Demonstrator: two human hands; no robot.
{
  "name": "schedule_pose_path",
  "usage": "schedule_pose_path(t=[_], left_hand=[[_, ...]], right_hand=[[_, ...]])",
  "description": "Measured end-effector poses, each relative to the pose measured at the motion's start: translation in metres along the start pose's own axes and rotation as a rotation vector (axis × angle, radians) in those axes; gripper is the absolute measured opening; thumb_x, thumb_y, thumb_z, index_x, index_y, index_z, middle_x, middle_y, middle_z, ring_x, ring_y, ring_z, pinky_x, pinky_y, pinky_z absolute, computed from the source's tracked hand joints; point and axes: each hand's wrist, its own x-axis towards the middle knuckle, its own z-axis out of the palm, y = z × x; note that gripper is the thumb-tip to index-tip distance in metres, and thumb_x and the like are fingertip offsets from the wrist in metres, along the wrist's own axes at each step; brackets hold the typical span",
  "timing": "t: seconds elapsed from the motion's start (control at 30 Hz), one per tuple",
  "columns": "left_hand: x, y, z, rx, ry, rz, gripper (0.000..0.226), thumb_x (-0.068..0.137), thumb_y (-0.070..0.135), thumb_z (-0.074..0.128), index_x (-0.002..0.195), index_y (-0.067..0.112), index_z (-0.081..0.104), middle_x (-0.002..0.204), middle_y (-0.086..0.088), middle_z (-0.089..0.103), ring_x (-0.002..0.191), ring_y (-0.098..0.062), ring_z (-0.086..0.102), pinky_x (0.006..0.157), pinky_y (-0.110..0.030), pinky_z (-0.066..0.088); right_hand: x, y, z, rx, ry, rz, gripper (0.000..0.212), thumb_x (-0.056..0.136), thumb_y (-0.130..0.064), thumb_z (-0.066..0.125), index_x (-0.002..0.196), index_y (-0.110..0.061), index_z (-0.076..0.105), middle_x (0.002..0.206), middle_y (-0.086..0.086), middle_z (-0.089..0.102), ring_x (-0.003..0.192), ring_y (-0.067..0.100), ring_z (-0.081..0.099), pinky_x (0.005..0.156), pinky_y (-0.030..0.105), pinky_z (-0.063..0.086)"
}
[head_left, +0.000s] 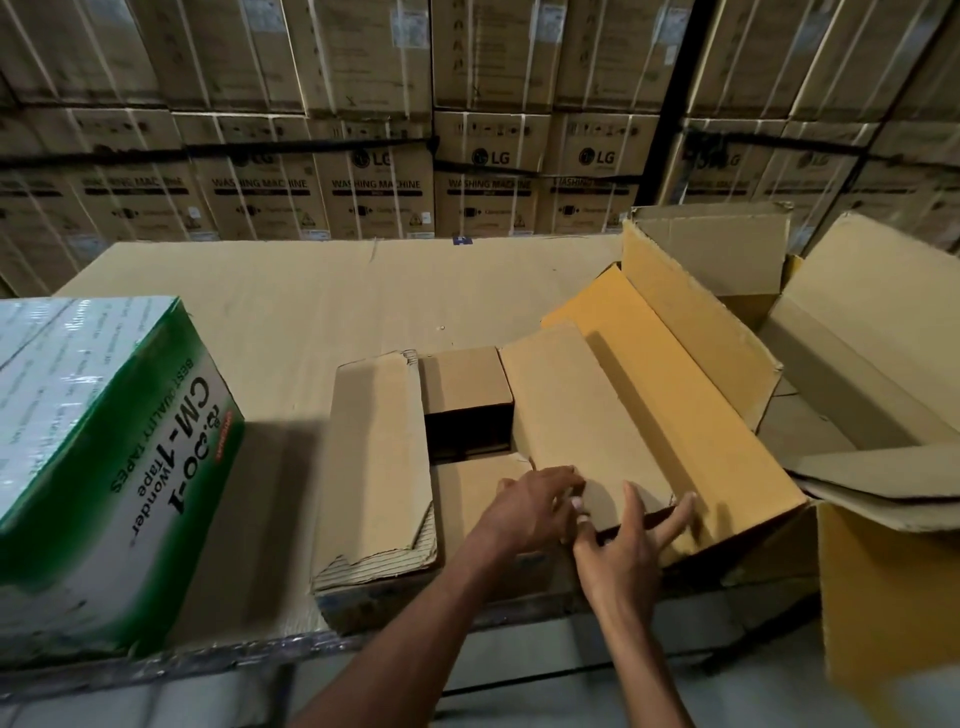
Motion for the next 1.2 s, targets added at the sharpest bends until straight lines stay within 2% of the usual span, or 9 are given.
schedule_pose_path(t=[0.17,0.27,0.37,0.5,0.7,0.83,0.93,1.03,1.2], left_hand=[[-0.01,-0.02,0.0,-0.163,0.076,-0.076,0.033,0.097,0.034,0.053,0.128,0.031,0.064,0.134,0.005,0.063,0.122,-0.018,0.058,0.104,-0.047,0.046],[-0.026,-0.037,-0.005,-0.281,0.199,-0.121,0.033,0.098,0.031,0.057,0.129,0.026,0.066,0.135,0.001,0.063,0.123,-0.017,0.058,0.105,-0.036,0.048],[-0.048,-0.053,-0.011,-0.331,0.279,-0.158,0.034,0.101,0.029,0.058,0.134,0.022,0.064,0.138,0.0,0.061,0.123,-0.015,0.058,0.092,-0.016,0.046],[-0.073,-0.061,-0.021,-0.418,0.31,-0.194,0.034,0.102,0.03,0.056,0.135,0.024,0.063,0.134,0.003,0.064,0.117,-0.009,0.061,0.085,-0.012,0.049],[-0.095,-0.053,-0.03,-0.46,0.348,-0.231,0.03,0.099,0.007,0.049,0.122,0.014,0.066,0.09,0.004,0.068,0.068,0.005,0.06,0.057,-0.008,0.041],[-0.105,-0.051,-0.038,-0.496,0.41,-0.246,0.035,0.099,0.007,0.049,0.129,0.016,0.065,0.106,-0.001,0.073,0.086,0.0,0.068,0.073,-0.023,0.055],[-0.115,-0.045,-0.055,-0.42,0.49,-0.196,0.041,0.097,0.006,0.054,0.135,0.017,0.062,0.121,-0.001,0.071,0.107,-0.009,0.066,0.091,-0.025,0.055],[-0.125,-0.036,-0.074,-0.136,0.532,-0.177,0.039,0.097,0.023,0.057,0.136,0.023,0.059,0.127,0.0,0.066,0.108,-0.014,0.064,0.087,-0.034,0.057],[-0.149,-0.028,-0.102,0.305,0.631,-0.316,0.031,0.098,0.04,0.053,0.128,0.034,0.06,0.122,0.01,0.068,0.104,-0.01,0.065,0.086,-0.028,0.05]], right_hand=[[-0.007,-0.021,-0.004,-0.142,0.101,-0.073,0.06,0.086,-0.026,0.08,0.141,-0.018,0.057,0.17,0.005,0.001,0.113,0.042,0.061,0.066,0.034,0.048],[-0.012,-0.036,0.003,-0.058,0.126,-0.257,0.051,0.083,-0.015,0.082,0.131,-0.013,0.063,0.155,0.014,0.031,0.109,0.039,0.061,0.072,0.034,0.052],[-0.016,-0.048,0.018,-0.055,0.059,-0.276,0.053,0.084,-0.019,0.081,0.132,-0.016,0.06,0.157,0.012,0.03,0.116,0.037,0.055,0.08,0.039,0.055],[-0.013,-0.052,0.047,0.073,-0.232,-0.241,0.03,0.093,-0.028,0.072,0.122,-0.028,0.066,0.133,-0.001,0.062,0.114,0.023,0.063,0.095,0.041,0.054],[-0.01,-0.096,0.082,0.478,-0.788,0.206,0.041,0.106,-0.045,0.053,0.14,-0.024,0.061,0.128,0.002,0.07,0.091,0.007,0.064,0.073,0.024,0.048],[-0.011,-0.112,0.095,0.539,-0.876,0.288,0.048,0.106,-0.045,0.052,0.141,-0.013,0.06,0.128,0.008,0.069,0.099,0.017,0.067,0.07,0.026,0.052],[-0.015,-0.121,0.095,0.725,-0.896,0.289,0.04,0.108,-0.042,0.047,0.132,-0.012,0.06,0.111,0.003,0.07,0.098,0.018,0.07,0.067,0.02,0.056],[-0.021,-0.132,0.099,0.911,-0.979,0.33,0.063,0.107,-0.055,0.038,0.141,-0.006,0.058,0.133,0.016,0.066,0.115,0.029,0.068,0.096,0.038,0.056],[-0.05,-0.155,0.112,1.066,-1.203,0.346,0.083,0.103,-0.07,0.025,0.141,-0.005,0.06,0.128,0.026,0.065,0.112,0.033,0.066,0.099,0.045,0.051]])
